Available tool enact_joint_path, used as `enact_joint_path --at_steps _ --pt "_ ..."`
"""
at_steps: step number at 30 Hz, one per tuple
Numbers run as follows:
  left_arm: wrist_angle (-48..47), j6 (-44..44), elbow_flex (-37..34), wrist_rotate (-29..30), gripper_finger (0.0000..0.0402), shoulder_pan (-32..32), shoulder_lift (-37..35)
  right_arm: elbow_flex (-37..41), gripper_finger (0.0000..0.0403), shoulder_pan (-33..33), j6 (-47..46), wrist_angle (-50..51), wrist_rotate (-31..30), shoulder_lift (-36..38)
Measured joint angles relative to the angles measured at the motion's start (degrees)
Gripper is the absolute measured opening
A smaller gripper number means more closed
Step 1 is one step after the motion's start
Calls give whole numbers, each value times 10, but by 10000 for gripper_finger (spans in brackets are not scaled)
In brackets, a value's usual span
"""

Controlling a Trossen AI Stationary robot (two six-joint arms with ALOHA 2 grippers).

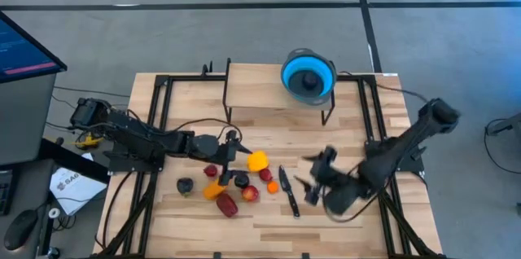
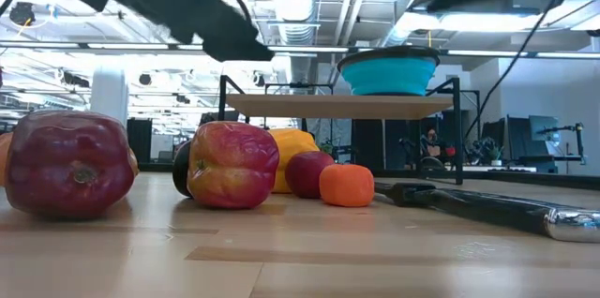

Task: Pick & Place Fruit
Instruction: Put the yellow bell pepper into the blue strainer bowl on the shelf

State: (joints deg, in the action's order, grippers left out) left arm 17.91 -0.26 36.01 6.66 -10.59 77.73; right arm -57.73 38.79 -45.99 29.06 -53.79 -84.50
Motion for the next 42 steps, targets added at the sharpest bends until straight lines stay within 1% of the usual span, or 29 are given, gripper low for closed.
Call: enact_joint_path --at_steps 1,4,6,9,11,12,17,19,23,26,30,33,37,42 --pt "1 -3 3 0 331 5 3 1 314 6 -23 -11 -5 -25" --pt "-4 -30 16 0 359 20 46 2 314 17 -91 -24 -19 -94" --pt "-5 -46 35 0 377 25 88 0 314 20 -134 -32 -26 -133" --pt "-3 -51 62 2 395 23 143 1 314 25 -195 -30 -34 -172" --pt "-4 -51 79 11 398 20 180 1 314 29 -233 -28 -39 -191" --pt "-3 -48 83 25 397 18 192 2 314 32 -248 -30 -47 -198" --pt "-4 -48 94 78 387 16 227 1 314 47 -302 -49 -80 -220" --pt "-10 -48 92 91 384 17 232 1 314 52 -319 -49 -91 -221" --pt "-29 -48 93 95 382 16 228 1 314 59 -326 -57 -94 -221" --pt "-65 -71 92 95 384 13 200 1 314 59 -326 -63 -93 -221" --pt "-156 -134 92 96 386 12 151 1 314 59 -322 -71 -94 -221" --pt "-214 -209 93 112 383 13 125 1 314 54 -318 -70 -100 -221" --pt "-230 -266 92 134 378 11 126 1 314 49 -315 -68 -123 -221" --pt "-230 -331 82 140 376 11 133 1 314 38 -301 -73 -127 -221"
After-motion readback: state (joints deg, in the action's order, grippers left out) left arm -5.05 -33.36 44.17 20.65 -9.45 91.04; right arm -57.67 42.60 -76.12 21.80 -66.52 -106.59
